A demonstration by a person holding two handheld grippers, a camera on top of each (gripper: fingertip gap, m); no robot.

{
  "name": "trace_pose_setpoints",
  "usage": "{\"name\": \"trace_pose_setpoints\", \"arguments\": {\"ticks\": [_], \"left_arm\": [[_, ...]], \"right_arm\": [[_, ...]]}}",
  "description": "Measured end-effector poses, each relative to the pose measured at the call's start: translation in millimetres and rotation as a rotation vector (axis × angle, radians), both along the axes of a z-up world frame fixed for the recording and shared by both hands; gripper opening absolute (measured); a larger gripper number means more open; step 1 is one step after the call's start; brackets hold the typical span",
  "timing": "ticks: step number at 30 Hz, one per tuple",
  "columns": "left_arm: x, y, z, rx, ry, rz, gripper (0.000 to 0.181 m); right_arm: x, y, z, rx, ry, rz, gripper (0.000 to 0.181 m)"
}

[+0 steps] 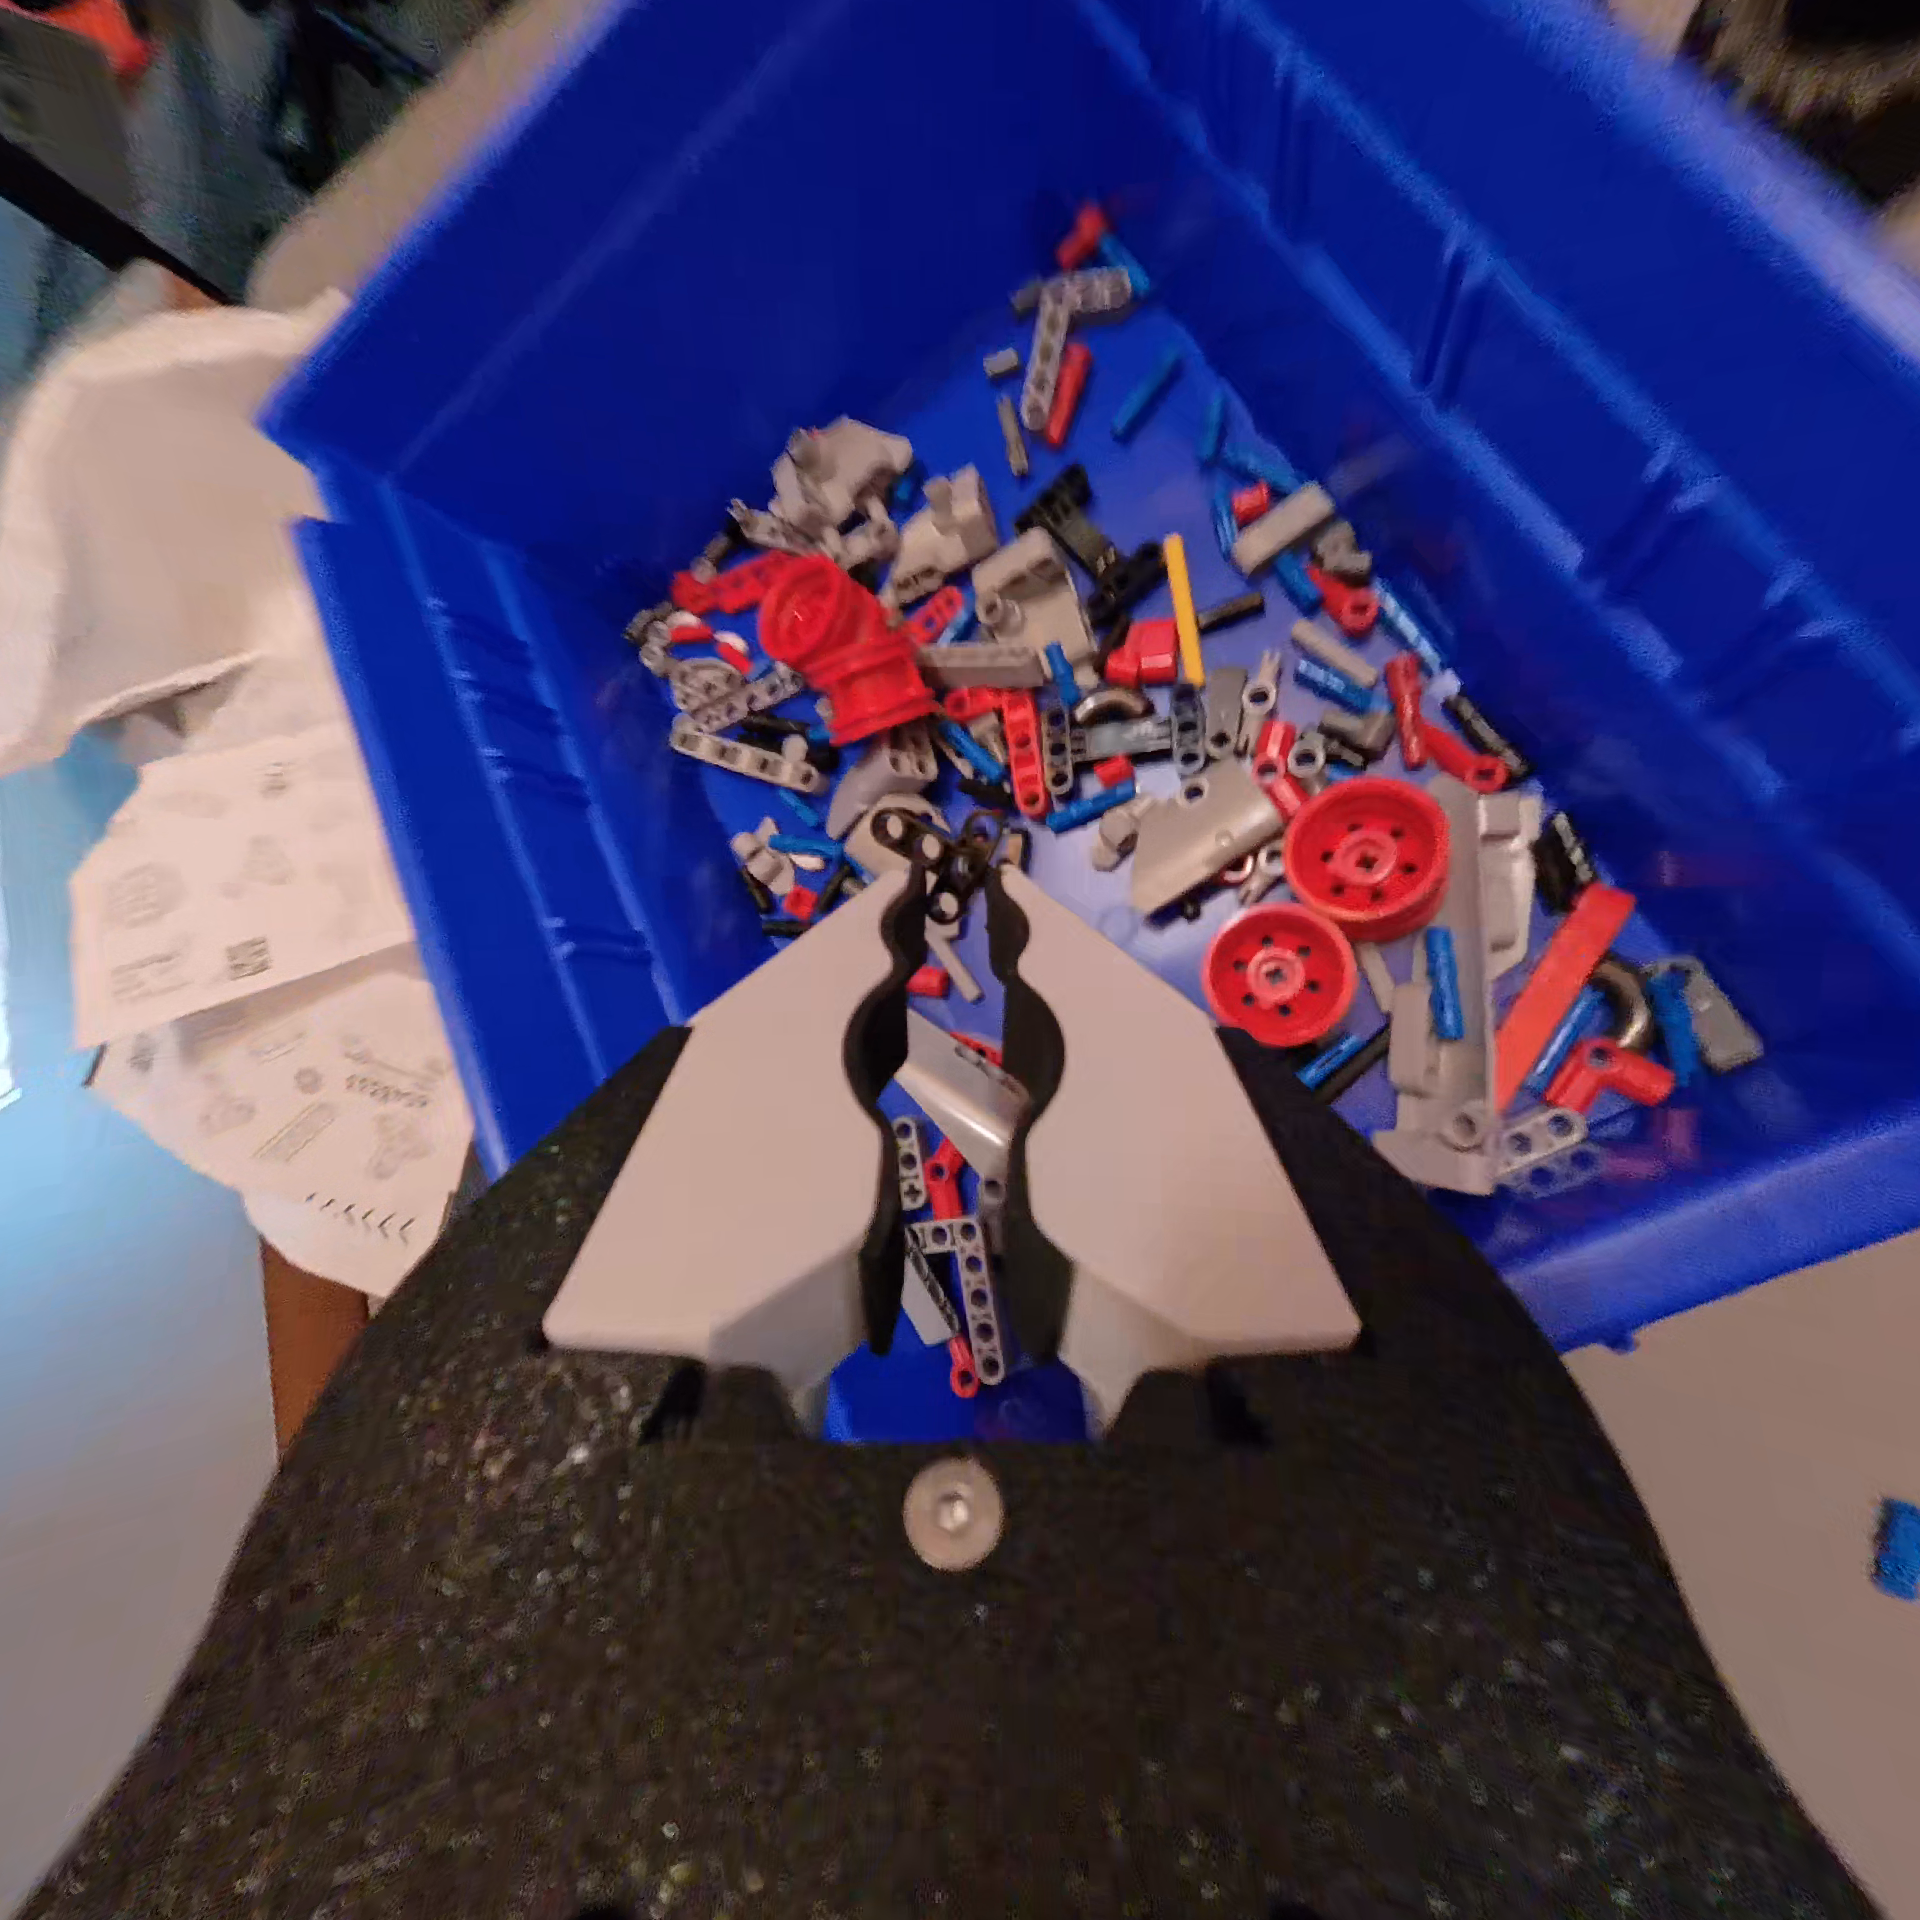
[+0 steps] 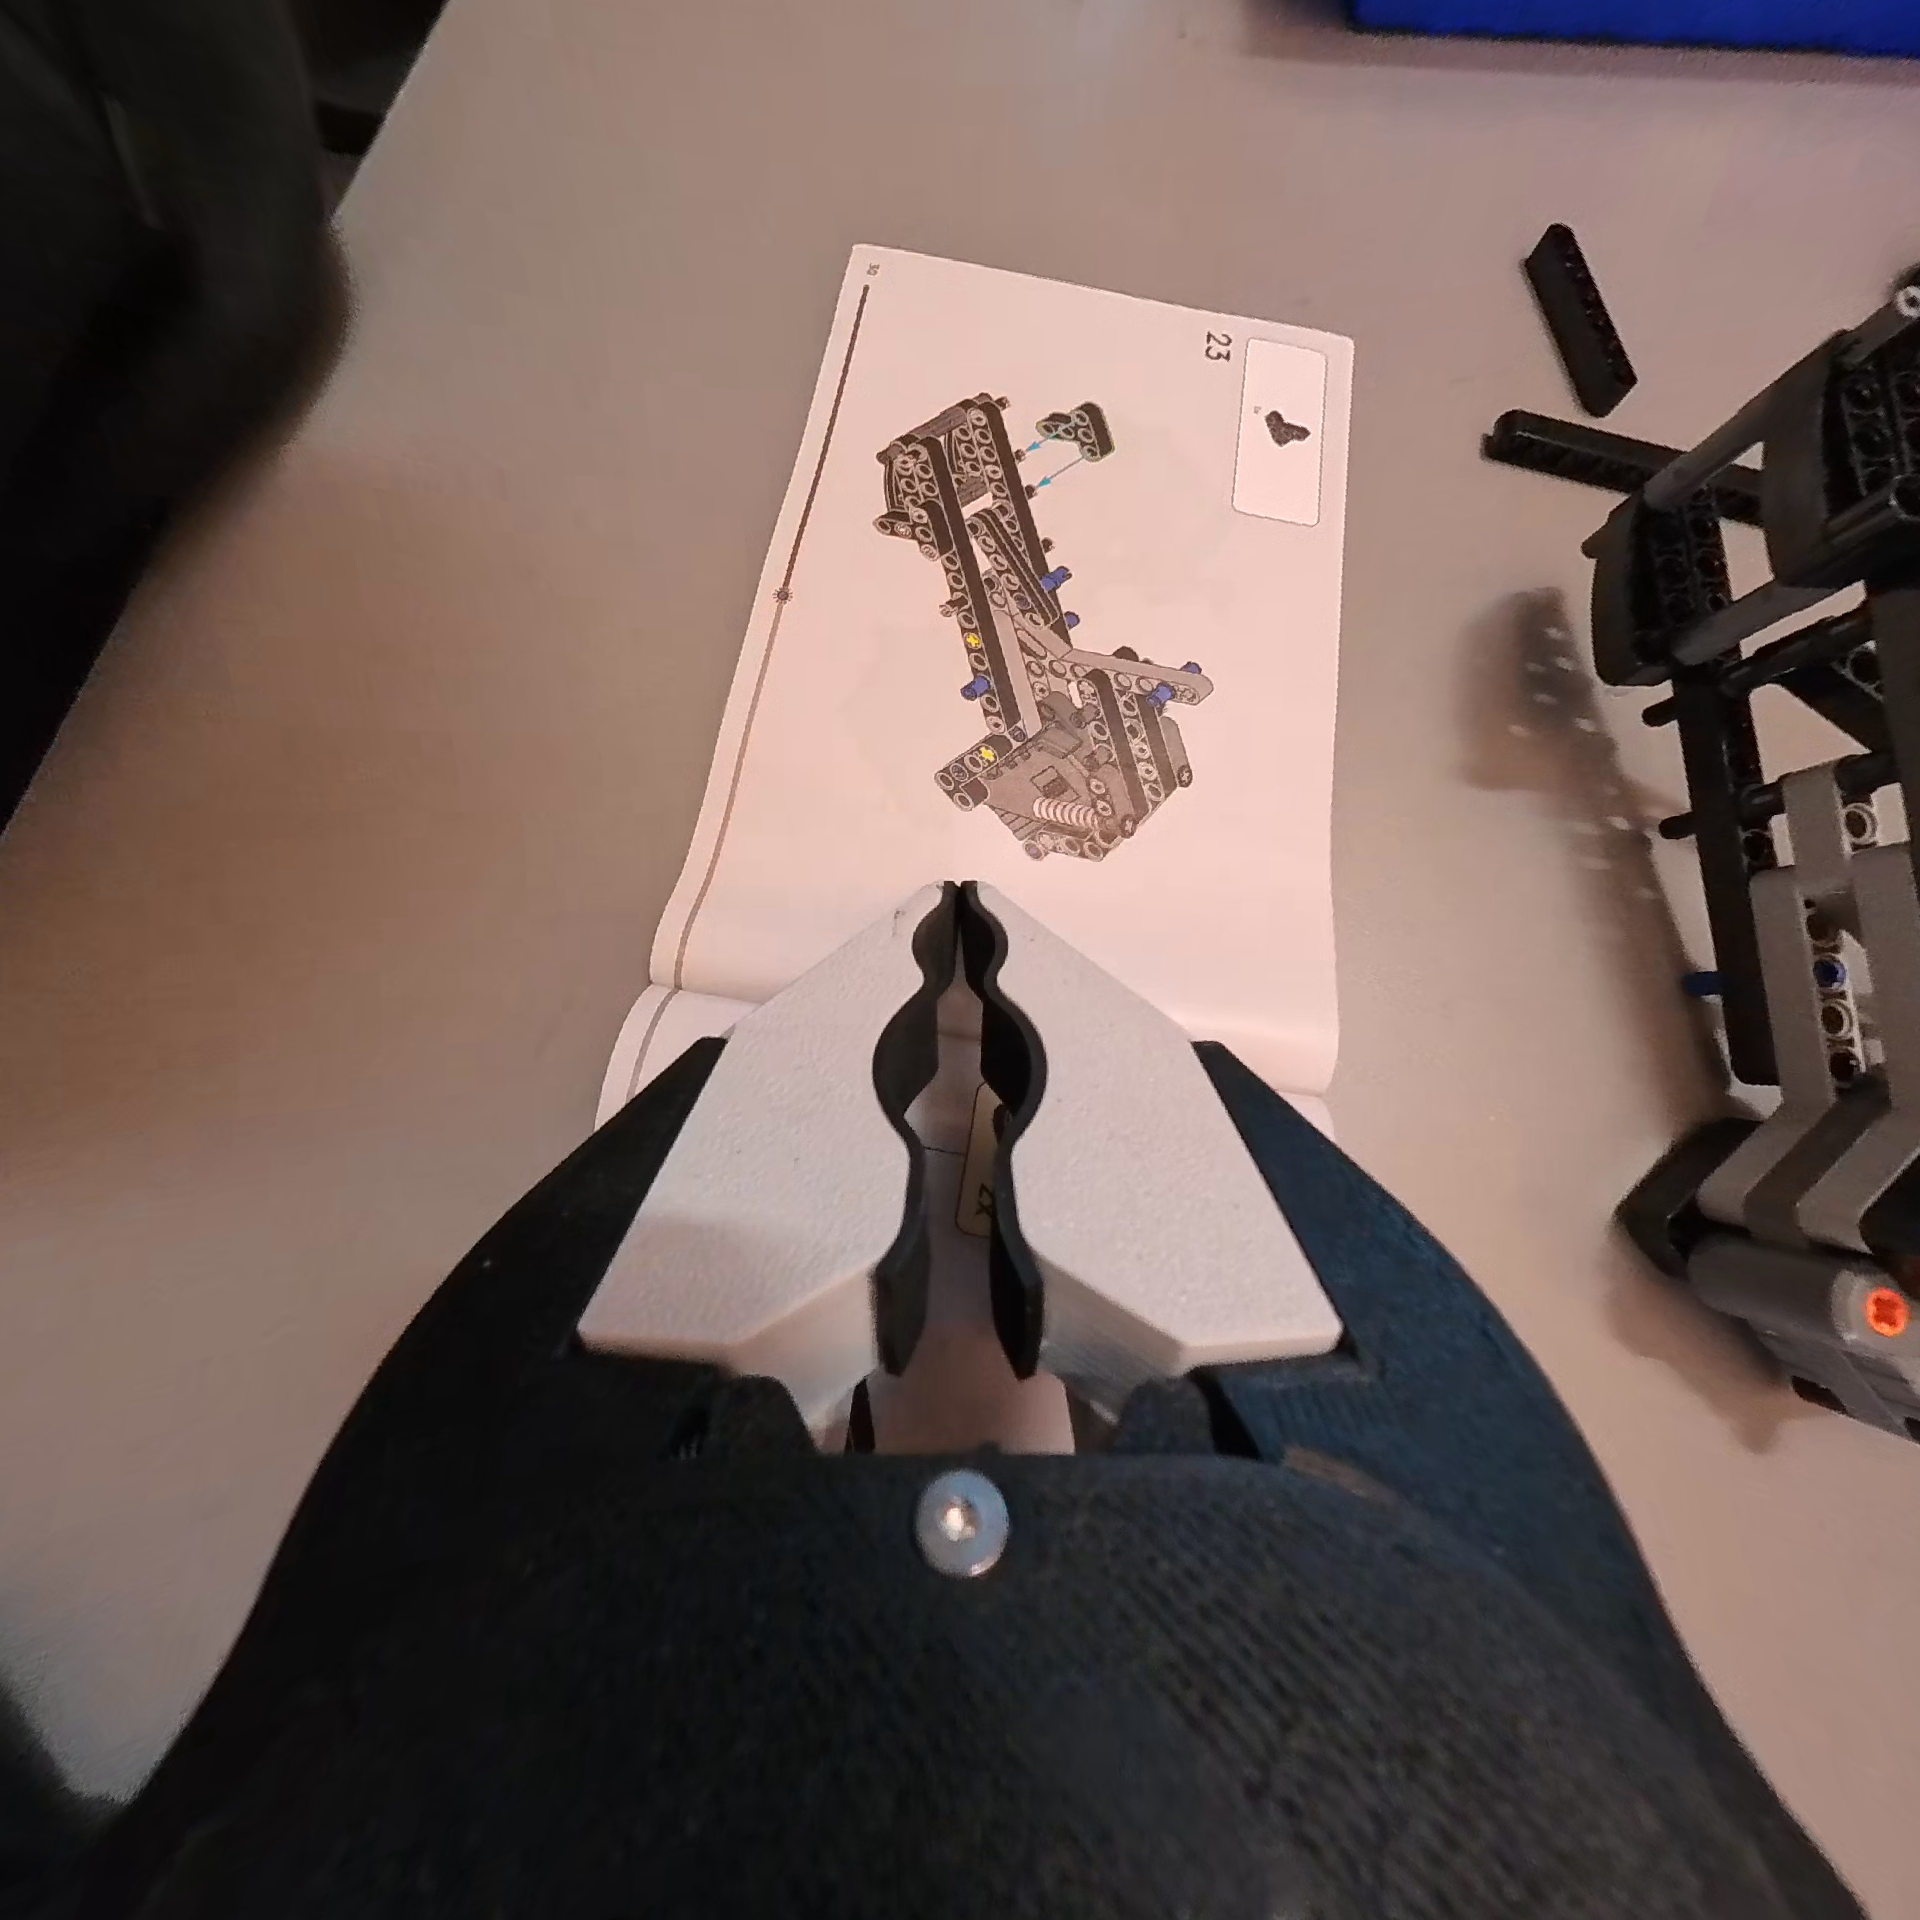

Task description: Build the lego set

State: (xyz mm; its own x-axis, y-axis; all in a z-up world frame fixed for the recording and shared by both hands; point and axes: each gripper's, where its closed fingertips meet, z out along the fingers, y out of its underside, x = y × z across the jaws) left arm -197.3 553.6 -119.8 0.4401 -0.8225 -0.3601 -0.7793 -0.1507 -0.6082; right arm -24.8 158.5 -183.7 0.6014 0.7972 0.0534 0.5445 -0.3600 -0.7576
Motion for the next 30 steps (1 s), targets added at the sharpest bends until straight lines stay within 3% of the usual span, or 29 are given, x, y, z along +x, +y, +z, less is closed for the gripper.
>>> {"name": "trace_pose_setpoints", "arguments": {"ticks": [1,4,7,11,15,18,22,26,30], "left_arm": [[4,-7,11,0.011,-0.045,-0.01,0.009],[32,-58,44,-0.05,-0.229,-0.161,0.009],[67,-136,66,-0.166,-0.363,-0.381,0.008],[111,-236,57,-0.401,-0.446,-0.619,0.009],[143,-309,45,-0.799,-0.573,-0.718,0.008],[153,-336,40,-1.042,-0.621,-0.728,0.008],[155,-358,44,-1.312,-0.666,-0.754,0.008],[158,-368,44,-1.407,-0.664,-0.75,0.008],[163,-364,46,-1.373,-0.676,-0.725,0.008]], "right_arm": [[0,0,1,0.011,0.0,-0.002,0.0],[-1,1,13,0.053,0.035,-0.025,0.017],[8,8,37,0.171,-0.023,-0.062,0.018],[28,39,76,0.529,-0.227,-0.188,0.025],[16,57,95,0.803,-0.414,-0.228,0.034],[5,58,104,0.949,-0.529,-0.21,0.034],[-2,57,100,0.996,-0.61,-0.175,0.039],[-15,54,102,1.003,-0.559,-0.13,0.03],[-7,56,109,1.033,-0.598,-0.178,0.015]]}}
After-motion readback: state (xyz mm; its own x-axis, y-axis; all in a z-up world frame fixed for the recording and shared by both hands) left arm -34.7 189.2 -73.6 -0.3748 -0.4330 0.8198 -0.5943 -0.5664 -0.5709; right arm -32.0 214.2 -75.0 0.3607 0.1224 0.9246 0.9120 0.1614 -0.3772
